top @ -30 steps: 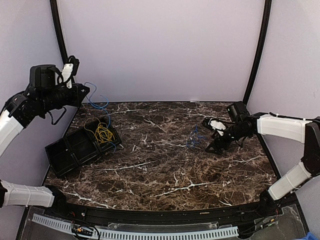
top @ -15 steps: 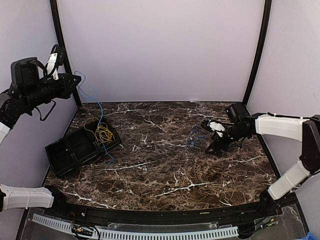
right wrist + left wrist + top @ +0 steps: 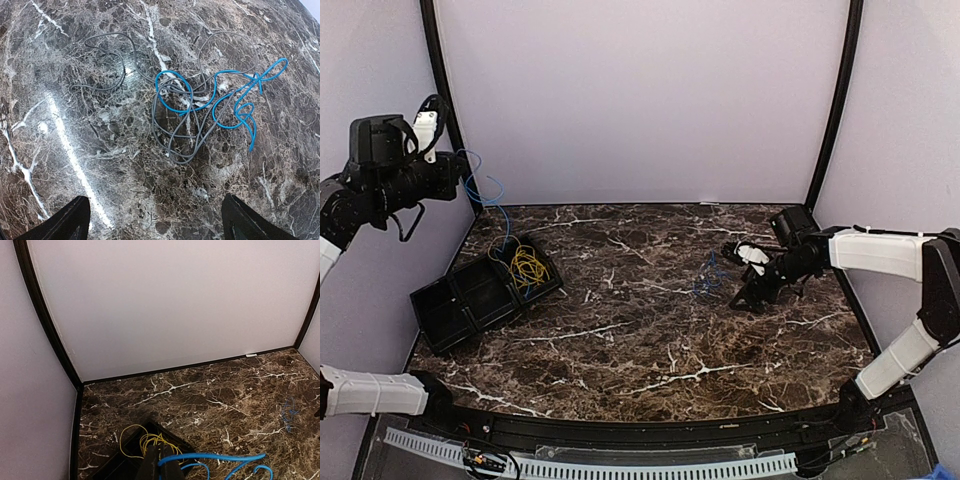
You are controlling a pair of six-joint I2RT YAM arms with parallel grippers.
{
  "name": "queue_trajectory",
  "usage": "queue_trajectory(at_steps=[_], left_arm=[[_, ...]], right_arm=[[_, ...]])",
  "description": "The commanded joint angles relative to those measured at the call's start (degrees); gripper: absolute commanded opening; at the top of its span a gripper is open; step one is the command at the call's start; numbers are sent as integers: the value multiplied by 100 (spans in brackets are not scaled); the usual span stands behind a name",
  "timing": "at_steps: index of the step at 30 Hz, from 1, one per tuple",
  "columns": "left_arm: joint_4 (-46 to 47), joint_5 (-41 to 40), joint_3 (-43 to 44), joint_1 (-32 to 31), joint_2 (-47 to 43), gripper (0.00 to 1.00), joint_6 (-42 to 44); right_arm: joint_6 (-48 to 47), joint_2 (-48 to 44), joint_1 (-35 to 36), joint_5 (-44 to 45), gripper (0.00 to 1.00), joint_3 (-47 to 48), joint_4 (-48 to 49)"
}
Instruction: Untangle the cables
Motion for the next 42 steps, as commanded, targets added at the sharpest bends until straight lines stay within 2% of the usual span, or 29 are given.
queue_trajectory(at_steps=[1,9,16,28,42], left_arm=[[-46,-626,189,23,42,0,330],[5,-1315,306,42,189,0,851],[236,-1903,-5,182,282,0,1272],[780,-2217,-659,527,396,0,1663],[805,-1431,-2303,1044,226,0,483]], right_arm=[[-50,47,-30,-70,92,9,36],[-74,53,-29,-101,93,9,12],[-93,36,-32,-115,92,9,-2],[-149,-16,-29,-158,92,-8,-47],[-208,66,-31,-213,92,-1,-126]])
